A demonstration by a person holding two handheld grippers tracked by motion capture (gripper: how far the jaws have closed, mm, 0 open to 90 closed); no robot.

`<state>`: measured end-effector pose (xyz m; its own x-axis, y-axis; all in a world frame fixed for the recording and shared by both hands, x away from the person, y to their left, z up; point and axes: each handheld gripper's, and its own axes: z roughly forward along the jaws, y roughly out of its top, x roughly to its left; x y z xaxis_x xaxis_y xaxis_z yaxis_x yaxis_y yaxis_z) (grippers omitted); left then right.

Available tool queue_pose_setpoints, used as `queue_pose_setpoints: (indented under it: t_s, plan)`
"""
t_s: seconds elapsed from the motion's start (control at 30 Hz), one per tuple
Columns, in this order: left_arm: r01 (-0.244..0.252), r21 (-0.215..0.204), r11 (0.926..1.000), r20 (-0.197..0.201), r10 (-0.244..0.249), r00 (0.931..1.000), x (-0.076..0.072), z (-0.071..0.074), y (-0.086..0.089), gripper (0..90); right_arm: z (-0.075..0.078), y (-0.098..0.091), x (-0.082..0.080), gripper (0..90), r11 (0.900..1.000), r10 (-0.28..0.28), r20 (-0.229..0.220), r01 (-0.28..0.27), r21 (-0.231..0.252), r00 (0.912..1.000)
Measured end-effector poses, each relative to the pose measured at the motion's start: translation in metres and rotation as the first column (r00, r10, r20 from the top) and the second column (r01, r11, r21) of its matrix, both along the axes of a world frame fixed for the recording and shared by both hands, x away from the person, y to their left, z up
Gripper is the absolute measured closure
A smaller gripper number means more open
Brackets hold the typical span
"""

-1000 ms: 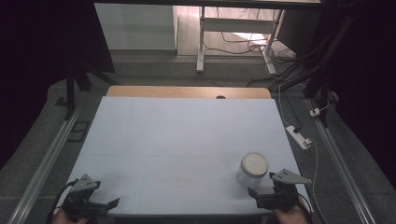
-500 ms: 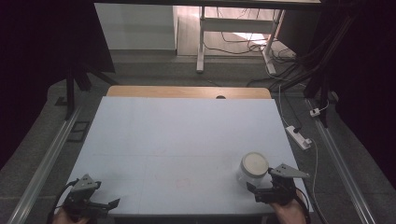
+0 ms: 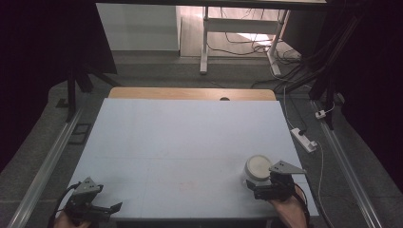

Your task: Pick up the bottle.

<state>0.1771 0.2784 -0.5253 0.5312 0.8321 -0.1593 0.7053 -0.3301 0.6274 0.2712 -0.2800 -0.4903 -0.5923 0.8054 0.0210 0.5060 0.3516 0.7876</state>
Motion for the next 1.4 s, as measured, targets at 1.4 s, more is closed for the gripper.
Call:
queue_pose_setpoints:
  t_s: [1.4]
  plan:
    - [0.011, 0.007, 0.9999, -0.004, -0.011, 0.9999, 0.0004, -0.0002, -0.0011, 2.8, -0.0001, 0.0094, 0.0051, 6.4, 0.9987, 0.010, 0.032, -0.009, -0.051, 0.9994]
